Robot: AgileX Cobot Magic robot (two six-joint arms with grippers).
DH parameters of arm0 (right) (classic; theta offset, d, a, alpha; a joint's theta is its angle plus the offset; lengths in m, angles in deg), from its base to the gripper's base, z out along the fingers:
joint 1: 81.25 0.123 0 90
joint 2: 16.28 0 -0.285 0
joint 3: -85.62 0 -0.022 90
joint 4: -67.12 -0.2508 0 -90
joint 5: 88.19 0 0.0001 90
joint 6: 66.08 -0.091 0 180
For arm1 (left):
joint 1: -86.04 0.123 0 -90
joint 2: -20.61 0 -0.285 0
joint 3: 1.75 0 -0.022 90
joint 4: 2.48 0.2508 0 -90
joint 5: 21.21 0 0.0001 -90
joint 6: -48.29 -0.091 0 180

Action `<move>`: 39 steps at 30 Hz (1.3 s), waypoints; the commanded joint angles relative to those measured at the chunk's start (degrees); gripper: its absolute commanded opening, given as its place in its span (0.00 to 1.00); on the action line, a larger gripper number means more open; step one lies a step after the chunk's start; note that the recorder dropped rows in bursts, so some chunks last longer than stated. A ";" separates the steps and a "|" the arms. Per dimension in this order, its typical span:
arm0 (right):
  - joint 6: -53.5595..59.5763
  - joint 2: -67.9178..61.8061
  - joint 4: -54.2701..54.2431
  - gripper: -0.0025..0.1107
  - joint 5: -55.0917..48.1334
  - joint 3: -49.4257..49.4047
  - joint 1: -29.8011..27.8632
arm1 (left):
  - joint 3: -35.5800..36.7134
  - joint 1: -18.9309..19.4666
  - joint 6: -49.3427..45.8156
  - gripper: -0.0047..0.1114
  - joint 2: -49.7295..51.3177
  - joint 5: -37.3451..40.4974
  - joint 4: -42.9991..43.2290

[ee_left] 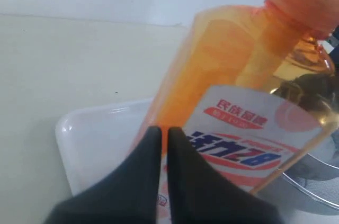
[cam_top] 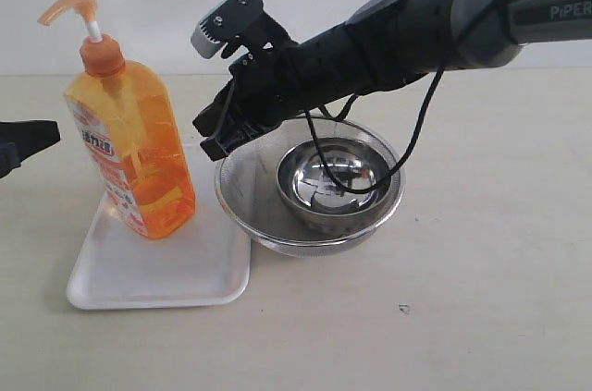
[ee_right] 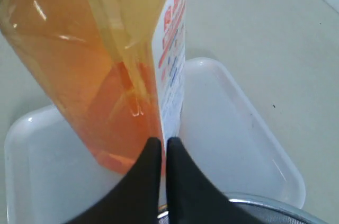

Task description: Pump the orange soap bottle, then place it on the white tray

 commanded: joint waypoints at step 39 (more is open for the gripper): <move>3.97 -0.45 -4.49 0.02 -1.87 3.83 -0.15 | -0.81 -2.27 -1.32 0.08 0.72 -4.32 0.88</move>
